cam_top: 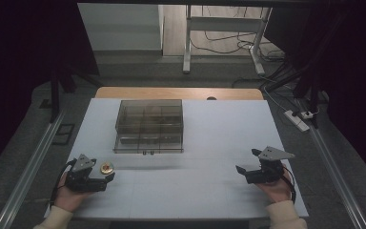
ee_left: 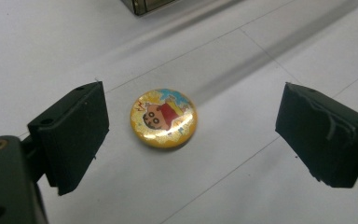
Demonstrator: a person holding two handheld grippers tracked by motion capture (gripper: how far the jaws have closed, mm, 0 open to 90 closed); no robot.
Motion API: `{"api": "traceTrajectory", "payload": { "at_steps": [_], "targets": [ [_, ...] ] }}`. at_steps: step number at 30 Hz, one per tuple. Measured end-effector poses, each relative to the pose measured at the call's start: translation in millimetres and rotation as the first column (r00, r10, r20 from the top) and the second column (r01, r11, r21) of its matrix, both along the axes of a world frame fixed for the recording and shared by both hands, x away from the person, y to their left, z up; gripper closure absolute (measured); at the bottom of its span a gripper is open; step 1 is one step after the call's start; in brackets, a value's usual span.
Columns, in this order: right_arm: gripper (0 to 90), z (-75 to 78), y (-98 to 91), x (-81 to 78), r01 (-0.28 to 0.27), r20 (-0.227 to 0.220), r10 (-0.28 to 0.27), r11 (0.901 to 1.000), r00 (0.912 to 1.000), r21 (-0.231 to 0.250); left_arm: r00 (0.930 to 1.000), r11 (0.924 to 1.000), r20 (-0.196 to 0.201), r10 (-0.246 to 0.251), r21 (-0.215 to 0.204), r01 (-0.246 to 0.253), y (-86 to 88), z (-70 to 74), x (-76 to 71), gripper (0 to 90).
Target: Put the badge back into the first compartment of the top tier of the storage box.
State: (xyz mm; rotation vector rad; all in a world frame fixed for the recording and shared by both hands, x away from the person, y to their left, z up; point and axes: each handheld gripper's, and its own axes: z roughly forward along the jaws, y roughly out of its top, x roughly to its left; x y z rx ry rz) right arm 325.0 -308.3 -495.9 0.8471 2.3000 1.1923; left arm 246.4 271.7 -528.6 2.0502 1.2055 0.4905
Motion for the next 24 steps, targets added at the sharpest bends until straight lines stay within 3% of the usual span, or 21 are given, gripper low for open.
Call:
{"api": "traceTrajectory", "payload": {
  "at_steps": [24],
  "targets": [
    [7.6,-7.3,1.9,-4.9,0.003,0.020,-0.004,0.9998,0.9998,0.018,1.0000,1.0000,-0.006,0.000,0.004,0.000,2.9,1.1,-0.4,9.5]
  ]
}}
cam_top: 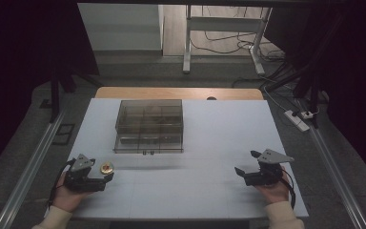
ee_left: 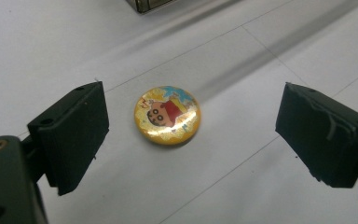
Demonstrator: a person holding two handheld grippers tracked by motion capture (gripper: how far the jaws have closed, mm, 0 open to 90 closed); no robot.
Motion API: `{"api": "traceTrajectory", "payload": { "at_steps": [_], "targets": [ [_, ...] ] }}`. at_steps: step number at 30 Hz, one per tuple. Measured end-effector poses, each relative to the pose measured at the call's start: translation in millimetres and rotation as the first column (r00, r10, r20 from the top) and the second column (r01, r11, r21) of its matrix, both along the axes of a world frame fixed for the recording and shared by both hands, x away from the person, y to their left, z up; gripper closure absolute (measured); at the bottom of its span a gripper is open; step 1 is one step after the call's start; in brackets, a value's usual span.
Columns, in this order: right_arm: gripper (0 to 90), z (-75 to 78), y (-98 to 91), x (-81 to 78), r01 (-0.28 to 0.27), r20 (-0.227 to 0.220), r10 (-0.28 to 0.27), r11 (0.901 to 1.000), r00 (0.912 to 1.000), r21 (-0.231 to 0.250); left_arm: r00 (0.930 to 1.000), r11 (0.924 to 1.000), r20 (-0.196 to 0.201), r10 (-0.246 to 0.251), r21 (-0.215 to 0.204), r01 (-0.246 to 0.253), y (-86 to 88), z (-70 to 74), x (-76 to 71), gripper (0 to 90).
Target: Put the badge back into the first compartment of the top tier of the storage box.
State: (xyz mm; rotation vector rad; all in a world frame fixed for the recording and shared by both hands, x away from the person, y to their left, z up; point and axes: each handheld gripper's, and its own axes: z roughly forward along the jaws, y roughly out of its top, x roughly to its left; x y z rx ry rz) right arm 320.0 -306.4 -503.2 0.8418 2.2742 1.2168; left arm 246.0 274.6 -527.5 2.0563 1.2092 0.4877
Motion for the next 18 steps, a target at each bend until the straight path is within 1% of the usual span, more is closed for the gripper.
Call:
{"api": "traceTrajectory", "payload": {
  "at_steps": [2,5,10,18],
  "targets": [
    [7.6,0.0,1.0,-0.1,0.003,0.003,-0.003,0.9999,1.0000,-0.014,1.0000,1.0000,-0.001,0.000,-0.001,0.000,0.0,0.0,0.2,9.5],
    [7.6,-1.0,2.2,0.1,-0.008,0.003,0.008,0.9998,1.0000,-0.020,1.0000,1.0000,-0.003,-0.003,0.002,0.003,0.2,0.1,0.0,9.5],
    [7.6,-0.9,2.2,-0.4,-0.009,0.003,0.009,0.9997,1.0000,-0.020,1.0000,1.0000,0.001,-0.002,0.008,0.002,-0.1,1.7,-0.5,9.5],
    [7.7,-1.9,1.8,-0.1,-0.010,0.004,0.010,0.9998,0.9999,-0.017,1.0000,0.9996,0.006,-0.002,0.030,0.002,0.3,7.7,0.8,9.5]
  ]
}}
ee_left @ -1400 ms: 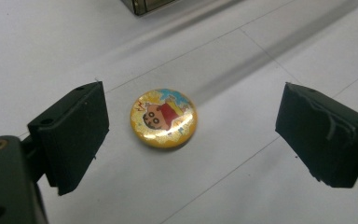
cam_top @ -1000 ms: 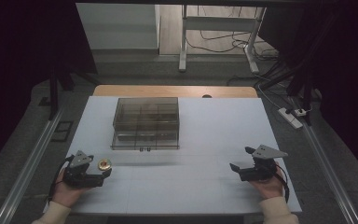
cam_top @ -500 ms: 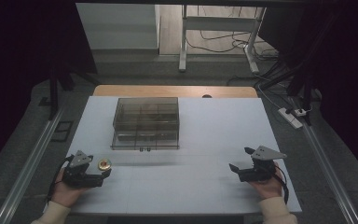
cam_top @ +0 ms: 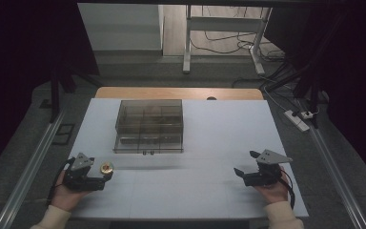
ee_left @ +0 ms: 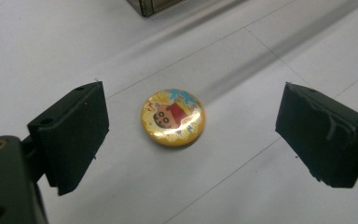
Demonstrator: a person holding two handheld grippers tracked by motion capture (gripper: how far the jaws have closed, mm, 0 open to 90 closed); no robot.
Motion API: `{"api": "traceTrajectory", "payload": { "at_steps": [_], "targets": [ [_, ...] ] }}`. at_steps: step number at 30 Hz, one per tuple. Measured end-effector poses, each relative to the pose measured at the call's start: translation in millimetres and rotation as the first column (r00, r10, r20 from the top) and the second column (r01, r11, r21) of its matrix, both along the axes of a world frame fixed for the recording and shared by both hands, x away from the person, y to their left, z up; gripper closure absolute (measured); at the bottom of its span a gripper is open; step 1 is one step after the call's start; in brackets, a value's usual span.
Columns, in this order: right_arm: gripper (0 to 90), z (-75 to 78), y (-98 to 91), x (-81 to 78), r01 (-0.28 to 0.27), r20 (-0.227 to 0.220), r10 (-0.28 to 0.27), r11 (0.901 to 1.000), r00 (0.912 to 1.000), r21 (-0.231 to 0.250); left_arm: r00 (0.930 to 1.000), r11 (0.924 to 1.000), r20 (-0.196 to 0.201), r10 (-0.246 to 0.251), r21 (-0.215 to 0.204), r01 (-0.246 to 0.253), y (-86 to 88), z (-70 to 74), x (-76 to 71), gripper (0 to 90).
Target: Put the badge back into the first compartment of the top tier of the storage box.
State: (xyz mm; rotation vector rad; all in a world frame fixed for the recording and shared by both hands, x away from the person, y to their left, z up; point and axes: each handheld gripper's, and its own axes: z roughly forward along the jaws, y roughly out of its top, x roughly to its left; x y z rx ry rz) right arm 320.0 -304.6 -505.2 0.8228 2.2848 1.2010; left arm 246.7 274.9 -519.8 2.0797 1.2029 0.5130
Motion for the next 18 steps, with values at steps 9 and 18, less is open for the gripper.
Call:
{"api": "traceTrajectory", "payload": {
  "at_steps": [9,18],
  "targets": [
    [7.8,-0.4,0.9,-0.2,0.001,0.003,-0.001,1.0000,1.0000,0.002,0.9998,0.9995,0.009,-0.020,0.024,0.020,-0.7,12.8,1.1,9.5],
    [7.8,-0.2,1.6,-0.3,0.007,0.007,-0.007,0.9999,0.9999,-0.008,0.9992,0.9974,-0.002,-0.040,0.060,0.040,-2.2,25.7,7.8,9.7]
  ]
}}
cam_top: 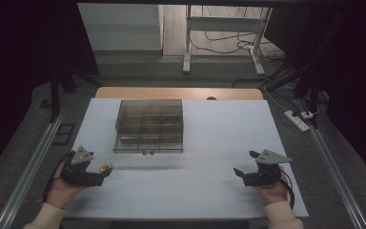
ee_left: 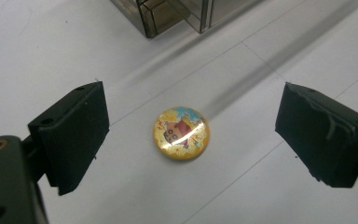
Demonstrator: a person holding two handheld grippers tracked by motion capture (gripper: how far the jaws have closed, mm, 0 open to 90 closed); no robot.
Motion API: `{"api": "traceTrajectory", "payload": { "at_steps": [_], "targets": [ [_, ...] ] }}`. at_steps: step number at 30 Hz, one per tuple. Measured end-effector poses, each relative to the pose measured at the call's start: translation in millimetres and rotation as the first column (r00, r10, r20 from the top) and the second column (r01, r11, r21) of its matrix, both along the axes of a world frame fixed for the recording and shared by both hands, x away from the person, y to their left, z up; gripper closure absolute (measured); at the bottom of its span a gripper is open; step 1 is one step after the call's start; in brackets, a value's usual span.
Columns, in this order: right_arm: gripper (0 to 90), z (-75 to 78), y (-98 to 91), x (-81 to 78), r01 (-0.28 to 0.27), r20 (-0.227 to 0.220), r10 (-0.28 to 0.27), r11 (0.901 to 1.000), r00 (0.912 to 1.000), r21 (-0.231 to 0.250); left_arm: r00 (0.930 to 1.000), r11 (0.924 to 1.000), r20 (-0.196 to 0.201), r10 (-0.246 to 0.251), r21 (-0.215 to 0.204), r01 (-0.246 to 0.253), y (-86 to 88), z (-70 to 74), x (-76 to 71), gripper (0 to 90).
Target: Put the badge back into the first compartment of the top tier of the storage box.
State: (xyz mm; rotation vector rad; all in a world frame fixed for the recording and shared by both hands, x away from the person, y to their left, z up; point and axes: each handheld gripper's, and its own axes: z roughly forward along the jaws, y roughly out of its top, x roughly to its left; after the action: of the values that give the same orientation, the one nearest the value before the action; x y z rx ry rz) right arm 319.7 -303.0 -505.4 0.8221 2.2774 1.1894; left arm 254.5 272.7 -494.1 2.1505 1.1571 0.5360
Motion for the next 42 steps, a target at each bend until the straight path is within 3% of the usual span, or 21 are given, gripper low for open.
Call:
{"api": "traceTrajectory", "payload": {
  "at_steps": [12,26,35,42],
  "targets": [
    [7.8,-0.7,0.4,1.2,-0.003,-0.008,0.003,1.0000,1.0000,0.004,0.9995,0.9992,-0.028,-0.015,0.037,0.016,-2.5,11.8,15.3,10.1],
    [7.9,-0.7,1.8,1.3,0.003,-0.009,-0.003,1.0000,1.0000,-0.005,0.9939,0.9958,-0.109,-0.016,0.088,0.026,2.0,7.5,36.6,10.9],
    [7.9,-1.3,1.7,1.7,0.000,-0.012,0.000,1.0000,0.9999,-0.001,0.9864,0.9954,-0.158,-0.045,0.077,0.058,0.8,10.1,54.8,11.7],
    [7.9,-1.1,1.9,1.4,0.004,-0.010,-0.004,1.0000,0.9999,-0.006,0.9788,0.9913,-0.195,-0.064,0.100,0.085,1.2,1.4,54.7,12.0]
  ]
}}
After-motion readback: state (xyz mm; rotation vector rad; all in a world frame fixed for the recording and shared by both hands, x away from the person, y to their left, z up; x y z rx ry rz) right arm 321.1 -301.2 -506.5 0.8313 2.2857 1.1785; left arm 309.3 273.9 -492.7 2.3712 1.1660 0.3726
